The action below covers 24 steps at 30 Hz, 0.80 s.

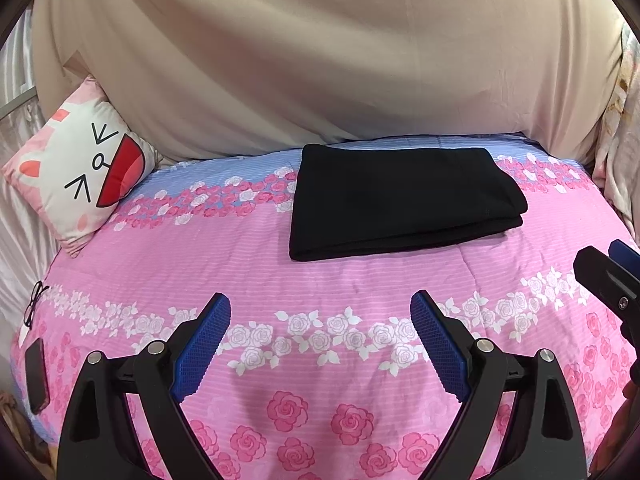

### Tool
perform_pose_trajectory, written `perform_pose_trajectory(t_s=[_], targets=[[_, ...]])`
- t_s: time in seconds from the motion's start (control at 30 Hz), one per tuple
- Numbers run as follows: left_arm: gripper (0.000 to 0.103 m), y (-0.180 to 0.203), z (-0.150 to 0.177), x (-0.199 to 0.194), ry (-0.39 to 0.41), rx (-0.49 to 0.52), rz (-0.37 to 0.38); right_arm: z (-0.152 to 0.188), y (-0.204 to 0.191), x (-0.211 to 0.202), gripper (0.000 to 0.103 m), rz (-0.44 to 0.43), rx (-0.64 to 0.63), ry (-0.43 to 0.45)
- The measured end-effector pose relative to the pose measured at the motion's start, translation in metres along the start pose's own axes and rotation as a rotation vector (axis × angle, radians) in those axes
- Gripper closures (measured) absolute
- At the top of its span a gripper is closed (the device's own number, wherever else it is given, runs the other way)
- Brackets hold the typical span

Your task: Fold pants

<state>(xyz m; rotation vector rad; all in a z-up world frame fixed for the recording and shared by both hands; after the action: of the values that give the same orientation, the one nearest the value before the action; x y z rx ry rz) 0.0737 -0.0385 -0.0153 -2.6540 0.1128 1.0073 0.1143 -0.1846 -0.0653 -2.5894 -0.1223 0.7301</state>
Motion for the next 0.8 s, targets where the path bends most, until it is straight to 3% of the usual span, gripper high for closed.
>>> perform_pose_trajectory(t_s=[0.8], targets=[[0.014, 0.0004, 0.0005, 0.0018, -0.004, 0.006, 0.005, -0.001, 0.0033, 0.0058, 0.005, -0.002, 0.005, -0.013]])
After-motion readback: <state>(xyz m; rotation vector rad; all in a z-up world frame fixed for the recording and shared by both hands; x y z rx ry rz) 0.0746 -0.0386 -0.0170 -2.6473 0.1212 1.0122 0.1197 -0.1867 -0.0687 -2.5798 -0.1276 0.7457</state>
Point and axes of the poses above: each gripper's, at about its wrist camera, not at the fingertips, and x roughly the way its jaws point, y to its right, z to its underside, the point moved 7 cm from there along x, roughly the way its jaws point, and after that the axes turned 11 degrees about x, right-handed, at the moved point
